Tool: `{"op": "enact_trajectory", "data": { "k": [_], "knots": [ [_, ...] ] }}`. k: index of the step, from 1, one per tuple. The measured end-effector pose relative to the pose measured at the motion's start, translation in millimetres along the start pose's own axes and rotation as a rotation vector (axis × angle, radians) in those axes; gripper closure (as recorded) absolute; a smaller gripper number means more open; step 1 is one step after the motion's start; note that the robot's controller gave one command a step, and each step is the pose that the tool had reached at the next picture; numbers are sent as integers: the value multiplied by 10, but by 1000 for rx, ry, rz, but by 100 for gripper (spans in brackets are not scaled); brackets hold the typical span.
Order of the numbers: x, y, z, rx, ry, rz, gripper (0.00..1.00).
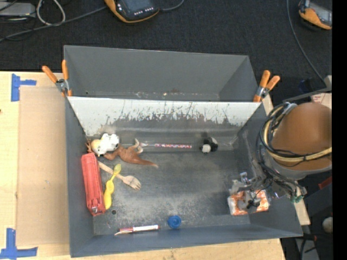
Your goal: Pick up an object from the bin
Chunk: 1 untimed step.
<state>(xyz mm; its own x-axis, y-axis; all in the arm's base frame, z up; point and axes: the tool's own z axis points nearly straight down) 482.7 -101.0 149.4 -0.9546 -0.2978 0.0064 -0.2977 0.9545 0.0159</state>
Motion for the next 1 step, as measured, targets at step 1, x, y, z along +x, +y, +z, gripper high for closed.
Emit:
{"op": "enact_trajectory", "data": {
  "k": [1],
  "knots": [
    [-52,40,-750,-4,5,9,100]
  ]
}}
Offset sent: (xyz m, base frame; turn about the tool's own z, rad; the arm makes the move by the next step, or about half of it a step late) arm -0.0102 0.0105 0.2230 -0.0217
